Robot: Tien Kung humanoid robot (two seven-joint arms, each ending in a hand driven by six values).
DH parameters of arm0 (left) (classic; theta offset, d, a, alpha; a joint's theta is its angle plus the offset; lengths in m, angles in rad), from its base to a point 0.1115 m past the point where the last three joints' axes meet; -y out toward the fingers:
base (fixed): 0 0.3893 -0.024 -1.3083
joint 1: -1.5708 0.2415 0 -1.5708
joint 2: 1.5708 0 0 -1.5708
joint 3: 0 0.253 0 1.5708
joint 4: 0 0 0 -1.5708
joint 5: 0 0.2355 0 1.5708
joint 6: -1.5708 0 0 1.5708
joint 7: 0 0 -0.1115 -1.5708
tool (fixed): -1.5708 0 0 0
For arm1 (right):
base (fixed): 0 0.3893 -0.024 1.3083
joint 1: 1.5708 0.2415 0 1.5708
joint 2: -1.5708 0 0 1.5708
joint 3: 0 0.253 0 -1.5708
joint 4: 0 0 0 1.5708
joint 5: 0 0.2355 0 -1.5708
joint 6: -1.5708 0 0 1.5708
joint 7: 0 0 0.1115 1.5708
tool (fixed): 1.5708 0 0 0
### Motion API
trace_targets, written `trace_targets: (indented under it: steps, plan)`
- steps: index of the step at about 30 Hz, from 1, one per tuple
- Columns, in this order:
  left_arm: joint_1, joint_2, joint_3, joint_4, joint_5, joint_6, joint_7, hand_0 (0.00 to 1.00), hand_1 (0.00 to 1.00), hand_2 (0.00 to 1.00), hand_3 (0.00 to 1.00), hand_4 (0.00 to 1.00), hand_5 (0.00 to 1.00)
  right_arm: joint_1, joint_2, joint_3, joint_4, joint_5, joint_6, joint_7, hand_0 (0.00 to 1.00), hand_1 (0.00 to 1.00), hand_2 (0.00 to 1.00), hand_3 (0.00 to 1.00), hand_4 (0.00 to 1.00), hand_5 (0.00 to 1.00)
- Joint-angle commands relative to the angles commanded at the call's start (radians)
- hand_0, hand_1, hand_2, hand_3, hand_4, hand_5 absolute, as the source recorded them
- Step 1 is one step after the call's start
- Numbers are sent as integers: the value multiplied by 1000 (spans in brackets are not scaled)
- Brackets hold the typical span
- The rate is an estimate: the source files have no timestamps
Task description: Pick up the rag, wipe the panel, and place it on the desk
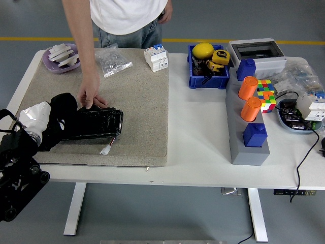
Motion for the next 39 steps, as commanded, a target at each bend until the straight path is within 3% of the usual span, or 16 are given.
trace_targets:
  steps: [14, 25, 28, 29, 34, 35, 39]
  plan:
    - [11, 31, -71, 33, 16, 3, 0, 203, 128, 540, 541, 321, 2, 1, 1, 11, 2, -11, 0, -1, 734, 601, 660, 622, 998, 631]
    - [11, 56, -110, 96, 1, 40, -41, 203, 132, 541, 545, 334, 2, 4, 3, 27, 5, -22, -2, -2, 734, 601, 660, 622, 998, 631]
    - [4, 62, -109, 120, -20, 57, -80, 203, 132, 541, 545, 334, 2, 4, 3, 31, 6, -25, -3, -2, 734, 601, 660, 622, 998, 631]
    - [-1, 67, -103, 135, -36, 62, -106, 238, 192, 556, 566, 383, 2, 4, 4, 32, 6, -26, -4, -3, 734, 600, 660, 622, 998, 631]
    - [-25, 85, -76, 207, -111, 88, -237, 238, 192, 556, 566, 383, 2, 7, 4, 39, 9, -32, -7, -3, 734, 600, 660, 622, 998, 631]
    - [-28, 89, -70, 216, -119, 86, -256, 355, 414, 565, 586, 448, 2, 8, 4, 41, 10, -34, -7, -4, 733, 598, 659, 621, 998, 631]
    - [-37, 100, -62, 251, -141, 82, -296, 355, 414, 565, 586, 448, 2, 8, 4, 46, 13, -40, -9, -4, 733, 598, 659, 621, 998, 631]
